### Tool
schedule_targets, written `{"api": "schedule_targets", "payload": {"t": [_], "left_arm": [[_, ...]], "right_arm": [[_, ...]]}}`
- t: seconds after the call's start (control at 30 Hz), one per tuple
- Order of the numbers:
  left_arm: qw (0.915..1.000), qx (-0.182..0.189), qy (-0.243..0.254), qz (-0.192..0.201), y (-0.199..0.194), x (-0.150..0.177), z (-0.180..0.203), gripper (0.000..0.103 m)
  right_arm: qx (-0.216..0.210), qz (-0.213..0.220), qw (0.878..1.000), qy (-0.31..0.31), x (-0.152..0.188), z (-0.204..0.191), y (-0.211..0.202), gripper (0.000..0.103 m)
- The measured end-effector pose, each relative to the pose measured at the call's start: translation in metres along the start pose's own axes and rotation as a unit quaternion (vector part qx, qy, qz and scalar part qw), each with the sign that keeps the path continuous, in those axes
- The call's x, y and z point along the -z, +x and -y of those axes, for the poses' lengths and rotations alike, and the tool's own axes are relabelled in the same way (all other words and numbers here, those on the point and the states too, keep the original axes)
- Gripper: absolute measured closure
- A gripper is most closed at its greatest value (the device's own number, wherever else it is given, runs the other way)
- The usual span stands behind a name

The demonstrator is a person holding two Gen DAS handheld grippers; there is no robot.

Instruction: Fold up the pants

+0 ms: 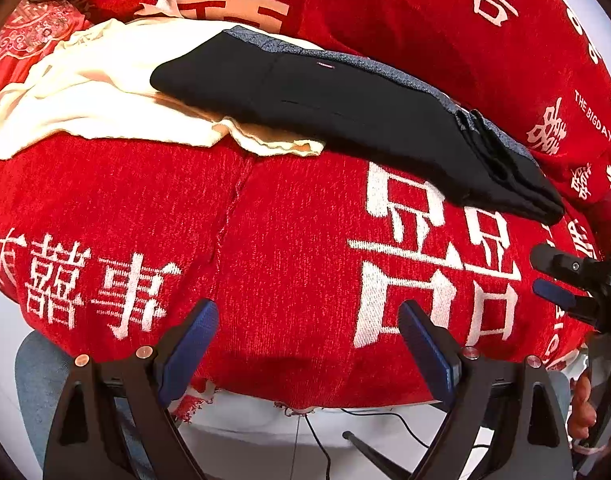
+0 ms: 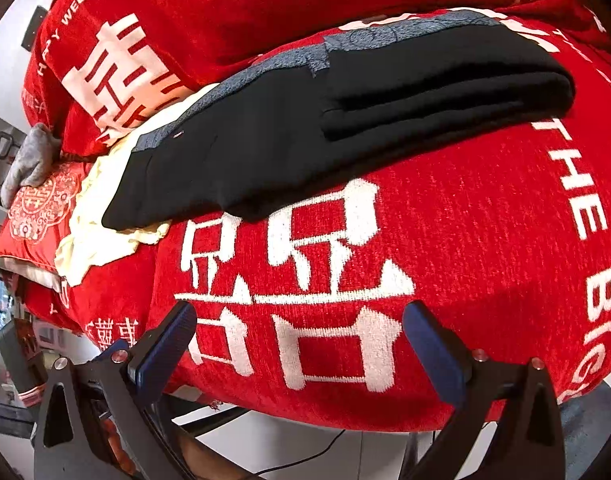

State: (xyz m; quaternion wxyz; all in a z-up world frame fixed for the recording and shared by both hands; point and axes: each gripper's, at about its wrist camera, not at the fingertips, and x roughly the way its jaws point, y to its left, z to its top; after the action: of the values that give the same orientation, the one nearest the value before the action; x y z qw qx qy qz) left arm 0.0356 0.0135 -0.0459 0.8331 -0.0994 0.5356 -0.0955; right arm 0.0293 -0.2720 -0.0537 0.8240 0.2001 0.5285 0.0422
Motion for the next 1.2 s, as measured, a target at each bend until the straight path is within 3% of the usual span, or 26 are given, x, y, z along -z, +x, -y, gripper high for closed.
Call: {"api": "schedule_targets", "payload": {"t": [0.27, 0.47, 0.83, 1.2], "left_arm": [[1.0, -0.004, 0.005, -0.001, 0.002, -0.01, -0.002, 0.011], [0.9994, -0.022, 0.015, 0.022, -0.007, -0.032, -0.01, 0.011], [0.9989, -0.037, -0.01, 0.026, -0.002, -0.047, -0.03, 0.011], [0.9988, -0.039, -0.013, 0.027, 0.001, -0.051, -0.032, 0.011]], "right_arm": [[0.004, -0.007, 0.999, 0.034, 0.002, 0.02, 0.003, 0.0], [0.002, 0.0, 0.999, 0.036, -0.006, 0.022, 0.0, 0.0], [-0.013, -0.005, 0.999, 0.029, -0.019, 0.022, 0.007, 0.0], [-0.056, 0.015, 0.998, 0.021, -0.033, 0.018, 0.002, 0.0]]}}
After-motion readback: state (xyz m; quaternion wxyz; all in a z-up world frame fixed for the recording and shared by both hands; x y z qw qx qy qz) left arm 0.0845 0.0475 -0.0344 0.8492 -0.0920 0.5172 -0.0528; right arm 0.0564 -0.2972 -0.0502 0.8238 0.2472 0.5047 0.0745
